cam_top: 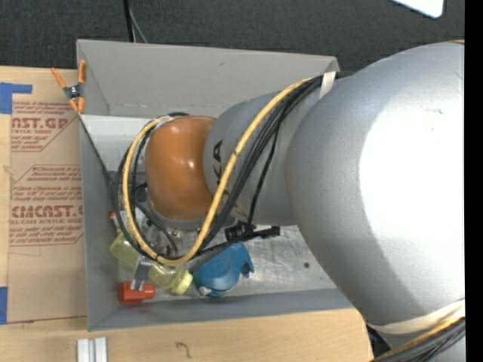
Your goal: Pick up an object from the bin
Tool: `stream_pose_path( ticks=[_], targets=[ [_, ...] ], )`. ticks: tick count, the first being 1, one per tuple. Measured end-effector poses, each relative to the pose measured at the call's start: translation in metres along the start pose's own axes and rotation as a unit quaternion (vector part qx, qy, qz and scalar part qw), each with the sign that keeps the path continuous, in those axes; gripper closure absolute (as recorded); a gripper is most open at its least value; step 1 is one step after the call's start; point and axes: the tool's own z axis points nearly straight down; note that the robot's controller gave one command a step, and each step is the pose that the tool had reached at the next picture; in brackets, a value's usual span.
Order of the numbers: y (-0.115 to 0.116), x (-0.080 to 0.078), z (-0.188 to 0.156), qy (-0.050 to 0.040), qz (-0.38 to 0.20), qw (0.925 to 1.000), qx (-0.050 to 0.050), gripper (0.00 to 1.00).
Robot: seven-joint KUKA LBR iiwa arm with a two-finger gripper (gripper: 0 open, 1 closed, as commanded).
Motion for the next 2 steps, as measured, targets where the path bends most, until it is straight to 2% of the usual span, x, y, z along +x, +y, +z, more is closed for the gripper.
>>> stream_pose_path(
  ticks=[1,2],
  targets=[
    [0.003,0.004,0.01,-0.0004,-0.038,0.9993,-0.001,0.0],
    [-0.055,0.0,0.056,-0.0018,0.056,0.9984,-0.001,0.0]
  ],
)
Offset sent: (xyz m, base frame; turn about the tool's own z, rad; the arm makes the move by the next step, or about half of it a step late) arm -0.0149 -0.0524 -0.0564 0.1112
